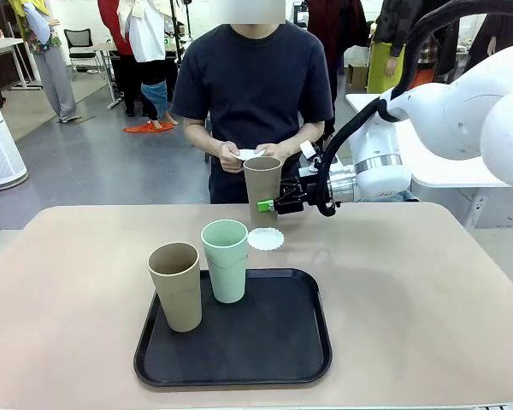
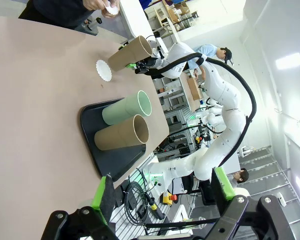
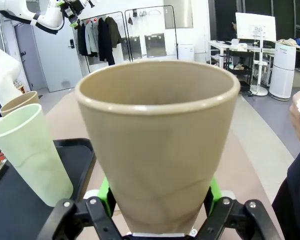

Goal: Place coasters on the table and set cups on them.
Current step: Pick up one Reusable plastic cup and place it on a coaster set by the human.

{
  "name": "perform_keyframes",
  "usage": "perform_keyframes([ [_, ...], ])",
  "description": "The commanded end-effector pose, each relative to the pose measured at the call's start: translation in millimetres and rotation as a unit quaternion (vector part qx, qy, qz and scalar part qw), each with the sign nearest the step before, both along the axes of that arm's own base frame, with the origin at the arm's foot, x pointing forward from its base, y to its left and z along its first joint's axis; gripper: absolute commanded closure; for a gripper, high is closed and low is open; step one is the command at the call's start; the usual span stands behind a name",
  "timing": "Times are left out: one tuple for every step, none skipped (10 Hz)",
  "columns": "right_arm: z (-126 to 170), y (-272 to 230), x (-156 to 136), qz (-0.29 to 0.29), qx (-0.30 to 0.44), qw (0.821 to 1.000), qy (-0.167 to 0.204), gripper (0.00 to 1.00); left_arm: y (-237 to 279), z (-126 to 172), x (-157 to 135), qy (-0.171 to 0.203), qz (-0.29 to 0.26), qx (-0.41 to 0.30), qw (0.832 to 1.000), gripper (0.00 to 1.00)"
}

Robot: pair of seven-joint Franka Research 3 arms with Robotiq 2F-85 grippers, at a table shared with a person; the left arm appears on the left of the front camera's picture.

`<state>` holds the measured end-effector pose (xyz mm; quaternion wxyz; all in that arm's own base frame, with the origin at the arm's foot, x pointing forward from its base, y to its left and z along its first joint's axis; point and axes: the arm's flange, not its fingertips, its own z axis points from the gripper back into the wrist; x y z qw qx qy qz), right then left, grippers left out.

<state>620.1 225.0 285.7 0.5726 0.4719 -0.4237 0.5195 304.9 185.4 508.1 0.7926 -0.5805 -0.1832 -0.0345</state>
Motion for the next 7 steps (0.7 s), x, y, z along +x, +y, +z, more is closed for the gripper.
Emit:
perform_keyframes([
  [-2.9,-0.4,-0.1,0.001,-0.001,1.0,-0.001,0.18,0.9,1.9,-1.0,-0.004,0.001,-0.007,1.0,0.0],
  [-2.9,-0.4,-0.1,0.001,-0.001,1.0,-0.001,0.18,0.9,1.9,-1.0,-0.004,0.001,-0.007,1.0,0.0],
  [-2.9,-0.4,-0.1,0.001,-0.001,1.0,-0.001,0.18,0.9,1.9,-1.0,-0.004,0.001,-0.007,1.0,0.0],
  [-2.9,-0.4,-0.1,0.001,-0.001,1.0,-0.001,0.18,0.9,1.9,-1.0,-0.004,0.001,-0.007,1.0,0.0],
  [-2.9,-0.4,-0.1,0.001,-0.001,1.0,-0.001,0.18,0.9,1.9,-1.0,-0.004,0.001,-0.007,1.0,0.0],
  [-2.1,-1.2,-0.1,0.0,-0.001,1.0,0.001,0.18,0.9,1.9,-1.0,-0.004,0.001,-0.007,1.0,0.0],
  [-10.9,1.0,-0.5,0.017,0.007,1.0,0.0,0.18,0.9,1.9,-1.0,-0.004,0.001,-0.007,1.0,0.0],
])
